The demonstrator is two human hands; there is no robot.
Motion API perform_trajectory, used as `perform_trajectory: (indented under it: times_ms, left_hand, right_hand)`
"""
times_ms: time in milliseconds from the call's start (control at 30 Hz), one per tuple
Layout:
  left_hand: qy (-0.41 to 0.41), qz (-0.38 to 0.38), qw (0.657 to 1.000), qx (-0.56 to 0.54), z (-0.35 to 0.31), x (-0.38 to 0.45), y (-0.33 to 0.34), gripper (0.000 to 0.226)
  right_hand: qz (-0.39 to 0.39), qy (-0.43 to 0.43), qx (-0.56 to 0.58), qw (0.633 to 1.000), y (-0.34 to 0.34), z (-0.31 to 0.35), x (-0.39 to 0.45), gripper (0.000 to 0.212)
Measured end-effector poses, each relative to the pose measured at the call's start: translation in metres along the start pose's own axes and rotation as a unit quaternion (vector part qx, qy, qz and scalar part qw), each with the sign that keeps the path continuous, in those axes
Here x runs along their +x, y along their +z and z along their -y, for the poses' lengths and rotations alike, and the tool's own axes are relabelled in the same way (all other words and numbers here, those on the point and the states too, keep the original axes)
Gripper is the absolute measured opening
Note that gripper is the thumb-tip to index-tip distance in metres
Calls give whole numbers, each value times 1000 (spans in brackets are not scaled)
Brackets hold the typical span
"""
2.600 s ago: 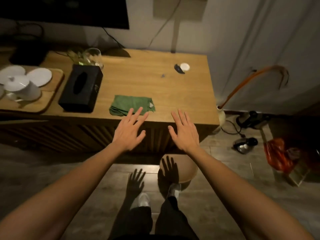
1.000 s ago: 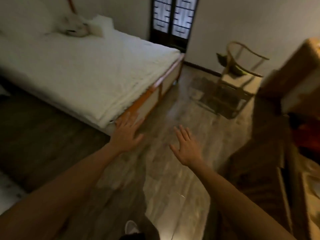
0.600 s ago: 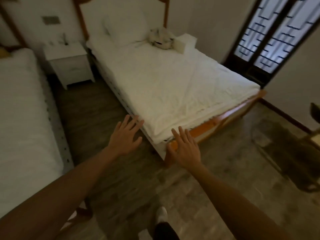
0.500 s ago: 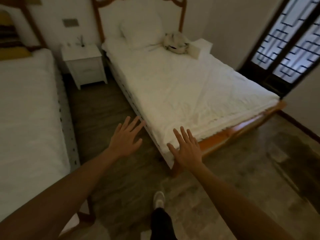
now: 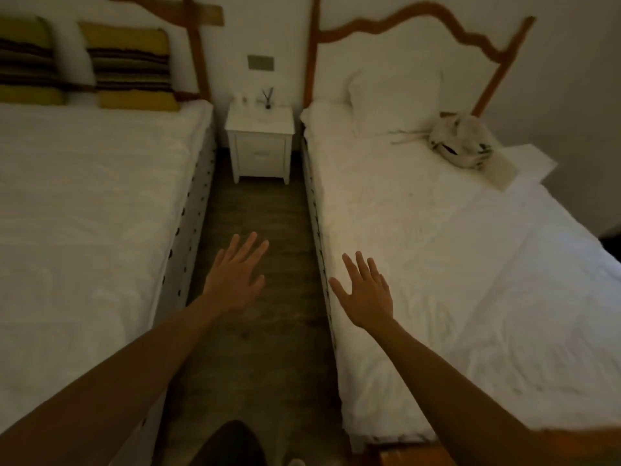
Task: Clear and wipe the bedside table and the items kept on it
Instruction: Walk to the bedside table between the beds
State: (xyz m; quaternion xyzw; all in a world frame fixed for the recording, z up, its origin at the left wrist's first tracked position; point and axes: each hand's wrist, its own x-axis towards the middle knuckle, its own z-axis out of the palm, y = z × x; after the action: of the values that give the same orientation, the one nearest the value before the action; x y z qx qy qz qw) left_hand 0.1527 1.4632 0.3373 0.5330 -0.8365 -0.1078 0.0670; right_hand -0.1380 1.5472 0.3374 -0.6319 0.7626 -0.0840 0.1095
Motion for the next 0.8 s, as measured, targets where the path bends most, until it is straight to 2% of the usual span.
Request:
perform_trajectory:
  times_ms: [333,433,533,667,800]
  left_hand:
    - [-59,-26,998,-20,94,199,-21,76]
    - [-82,-14,996,-26,127,263,-31,77]
    - [-85,-16,996,-20,171,340,-47,77]
    - [-82,-13,996,-18,217,418,-70,77]
    - [-74,-13,997,-25,253,499,-87,79]
  right_hand:
    - [10,-68,12,998,17,53,258,76]
    - [25,-81,13,996,18,74,332,75]
    - [27,-100,22,994,16,100,418,74]
    - [33,-80,55,995,18,124,501,73]
    - [45,-107,31,993,24,140,579,73]
